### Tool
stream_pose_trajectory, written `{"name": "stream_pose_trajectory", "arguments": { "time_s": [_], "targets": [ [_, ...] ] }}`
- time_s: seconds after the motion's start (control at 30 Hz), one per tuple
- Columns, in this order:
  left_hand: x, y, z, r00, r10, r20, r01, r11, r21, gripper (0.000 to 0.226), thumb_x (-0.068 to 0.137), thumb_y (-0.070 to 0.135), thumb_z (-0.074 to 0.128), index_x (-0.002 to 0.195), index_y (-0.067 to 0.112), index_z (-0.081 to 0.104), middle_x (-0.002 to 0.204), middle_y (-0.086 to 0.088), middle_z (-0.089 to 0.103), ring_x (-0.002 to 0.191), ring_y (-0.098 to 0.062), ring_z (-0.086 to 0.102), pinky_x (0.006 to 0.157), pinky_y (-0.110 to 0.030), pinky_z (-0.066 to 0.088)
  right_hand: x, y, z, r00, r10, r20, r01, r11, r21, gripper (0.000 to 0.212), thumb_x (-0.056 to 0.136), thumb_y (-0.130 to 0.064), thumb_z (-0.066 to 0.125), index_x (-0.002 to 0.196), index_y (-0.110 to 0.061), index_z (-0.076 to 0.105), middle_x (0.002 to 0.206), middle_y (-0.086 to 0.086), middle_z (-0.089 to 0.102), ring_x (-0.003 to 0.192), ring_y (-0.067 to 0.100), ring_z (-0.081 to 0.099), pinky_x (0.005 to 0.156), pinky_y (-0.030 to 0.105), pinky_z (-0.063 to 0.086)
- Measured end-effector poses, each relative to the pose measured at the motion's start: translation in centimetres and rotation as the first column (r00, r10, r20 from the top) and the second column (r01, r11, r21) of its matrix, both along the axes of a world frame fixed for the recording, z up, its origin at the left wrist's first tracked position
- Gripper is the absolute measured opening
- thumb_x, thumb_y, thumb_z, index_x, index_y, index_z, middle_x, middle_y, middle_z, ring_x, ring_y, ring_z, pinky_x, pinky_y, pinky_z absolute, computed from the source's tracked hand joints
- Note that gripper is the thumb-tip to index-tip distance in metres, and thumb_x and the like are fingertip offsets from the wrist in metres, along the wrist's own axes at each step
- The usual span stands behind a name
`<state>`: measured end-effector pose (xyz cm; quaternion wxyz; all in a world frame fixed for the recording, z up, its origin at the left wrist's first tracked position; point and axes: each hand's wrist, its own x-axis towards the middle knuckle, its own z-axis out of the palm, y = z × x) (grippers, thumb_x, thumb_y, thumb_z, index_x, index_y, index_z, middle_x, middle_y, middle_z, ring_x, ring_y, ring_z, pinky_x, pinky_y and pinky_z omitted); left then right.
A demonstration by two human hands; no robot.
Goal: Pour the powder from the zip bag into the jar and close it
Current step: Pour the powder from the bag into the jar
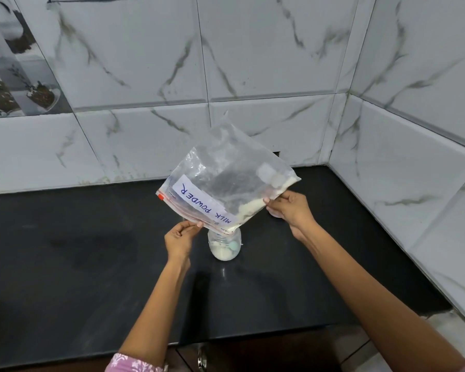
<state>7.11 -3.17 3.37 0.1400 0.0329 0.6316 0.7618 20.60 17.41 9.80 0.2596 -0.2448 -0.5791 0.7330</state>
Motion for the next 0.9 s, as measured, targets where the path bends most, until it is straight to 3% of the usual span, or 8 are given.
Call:
{"name": "stream_pose_trajectory", "arguments": {
  "time_s": [0.13,0.27,0.4,0.53,0.77,0.9],
  "targets": [
    [0.0,0.1,0.1,1.0,-0.004,0.002,0.004,1.0,0.006,0.015,0.073,0.0,0.076,0.075,0.01,0.065,0.063,0.005,0.07,0.058,0.0,0.064,0.077,-0.021,0.049,-0.3,-1.2,-2.2,0.992,0.067,0.107,-0.061,0.997,-0.055,0.031,0.083,0.0,0.066,0.114,0.005,0.06,0.096,0.01,0.069,0.082,0.014,0.067,0.071,0.018,0.056],
    [-0.2,0.0,0.3,1.0,-0.008,-0.014,0.009,1.0,0.003,0.014,0.073,0.001,0.076,0.077,0.01,0.065,0.062,0.007,0.07,0.058,0.001,0.063,0.076,-0.02,0.049,-1.1,-2.2,-2.1,0.999,-0.008,0.041,0.01,0.998,-0.061,0.024,0.083,0.003,0.065,0.106,0.007,0.061,0.086,0.008,0.067,0.078,0.016,0.065,0.067,0.016,0.058],
    [-0.5,-0.1,0.6,0.999,-0.022,-0.039,0.023,1.0,0.015,0.015,0.075,0.0,0.075,0.077,0.01,0.064,0.073,-0.003,0.068,0.067,-0.007,0.064,0.079,-0.02,0.05,-2.1,-2.3,-0.5,0.999,-0.036,-0.004,0.036,0.997,0.065,0.021,0.082,-0.003,0.068,0.102,0.004,0.065,0.086,0.009,0.069,0.078,0.013,0.066,0.067,0.018,0.058],
    [-0.6,-0.3,0.4,0.999,-0.019,-0.027,0.019,1.0,0.018,0.015,0.076,-0.001,0.073,0.077,0.01,0.064,0.067,0.003,0.068,0.06,-0.001,0.064,0.075,-0.019,0.05,-2.8,-2.1,0.7,0.999,0.012,0.034,-0.02,0.972,0.236,0.007,0.082,-0.009,0.07,0.089,-0.008,0.069,0.083,0.007,0.07,0.081,0.015,0.067,0.073,0.026,0.056],
    [-0.4,-0.4,-0.3,1.0,-0.024,-0.006,0.024,1.0,0.011,0.014,0.077,0.0,0.072,0.076,0.01,0.064,0.057,0.011,0.068,0.053,0.005,0.059,0.069,-0.016,0.045,-3.4,-1.9,1.2,0.997,0.046,0.06,-0.065,0.931,0.36,0.014,0.081,-0.007,0.071,0.093,-0.001,0.069,0.087,0.014,0.068,0.083,0.018,0.063,0.079,0.035,0.056],
    [-0.3,-0.2,-0.4,1.0,-0.03,0.006,0.03,0.999,0.018,0.014,0.077,0.001,0.072,0.076,0.012,0.064,0.063,0.008,0.068,0.054,0.005,0.06,0.076,-0.02,0.045,-3.7,-1.7,1.3,0.997,0.079,0.023,-0.082,0.949,0.303,0.023,0.082,-0.005,0.069,0.105,-0.005,0.066,0.097,0.011,0.069,0.084,0.014,0.066,0.074,0.023,0.056]
  ]
}}
